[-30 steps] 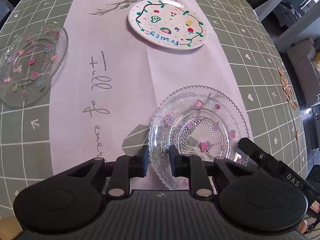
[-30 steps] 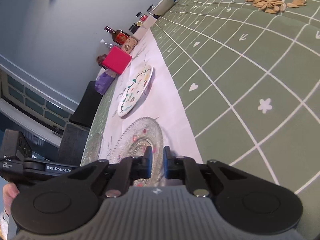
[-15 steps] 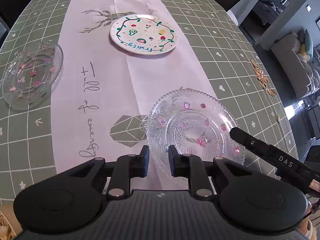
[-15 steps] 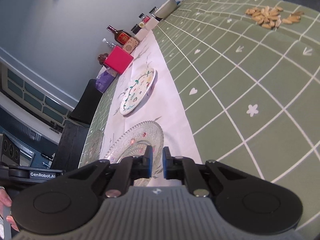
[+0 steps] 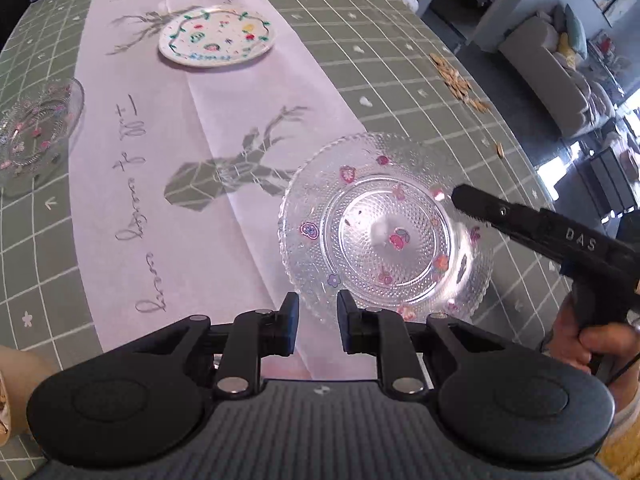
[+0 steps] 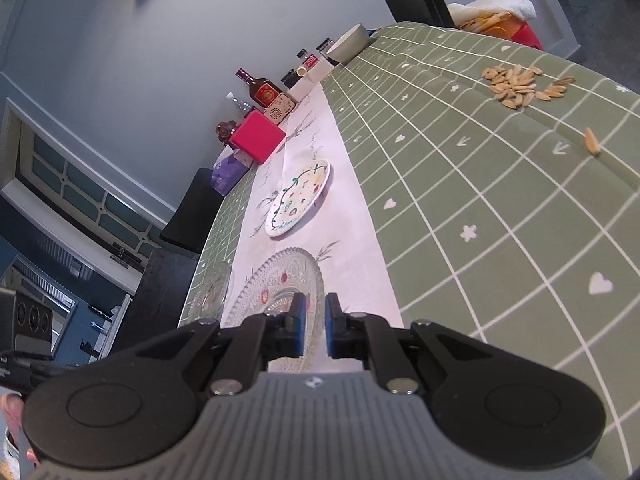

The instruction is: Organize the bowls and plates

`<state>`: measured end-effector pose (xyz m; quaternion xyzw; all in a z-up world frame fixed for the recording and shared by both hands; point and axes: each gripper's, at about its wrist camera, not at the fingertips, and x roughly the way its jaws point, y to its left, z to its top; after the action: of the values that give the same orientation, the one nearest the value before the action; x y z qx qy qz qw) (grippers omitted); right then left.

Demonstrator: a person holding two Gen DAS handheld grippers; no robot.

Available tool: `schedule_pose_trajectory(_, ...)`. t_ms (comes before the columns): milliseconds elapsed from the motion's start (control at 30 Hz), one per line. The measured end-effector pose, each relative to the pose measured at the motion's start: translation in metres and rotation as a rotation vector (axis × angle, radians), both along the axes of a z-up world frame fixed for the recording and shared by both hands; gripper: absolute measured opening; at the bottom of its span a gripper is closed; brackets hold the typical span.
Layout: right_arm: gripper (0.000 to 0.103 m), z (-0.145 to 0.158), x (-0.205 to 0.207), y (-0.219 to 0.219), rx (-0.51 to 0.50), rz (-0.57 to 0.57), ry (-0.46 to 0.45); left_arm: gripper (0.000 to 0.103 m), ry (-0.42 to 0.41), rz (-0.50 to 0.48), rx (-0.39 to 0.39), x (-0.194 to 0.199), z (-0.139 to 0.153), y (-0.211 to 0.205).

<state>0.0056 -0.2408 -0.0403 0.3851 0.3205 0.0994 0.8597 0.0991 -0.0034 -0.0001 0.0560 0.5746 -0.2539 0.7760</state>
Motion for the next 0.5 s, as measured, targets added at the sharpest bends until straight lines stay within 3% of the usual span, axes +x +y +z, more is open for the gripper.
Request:
schedule_pose_trajectory(67,0.008,-0.005,-0.008,0.000,0.010,-0.003,0.021,0.021,-0.029,-0.034,0.026,-0.010,0.000,-0.005)
schedule_pose_trajectory(100,0.008,-0.008,-0.013,0.000,0.029,-0.004,0.031,0.012,-0.010,-0.060,-0.026,-0.014,0.001,-0.006)
schedule_pose_trajectory(167,0.010,-0.016,-0.018,0.003,0.101,0.038,0.068,0.012,0.073,-0.124,-0.125,-0.020,0.003,-0.012)
schedule_pose_trajectory(267,0.007,-0.024,-0.024,0.020,0.104,0.048,0.106,0.012,-0.032,-0.177,-0.046,-0.039,0.010,-0.028)
schedule_pose_trajectory(367,0.002,-0.039,-0.026,0.028,0.103,0.029,0.162,0.012,-0.001,-0.159,-0.065,-0.039,0.007,-0.028)
schedule_pose_trajectory(500,0.002,-0.047,-0.031,0.025,0.128,0.035,0.188,0.012,-0.026,-0.111,-0.033,-0.034,0.005,-0.024)
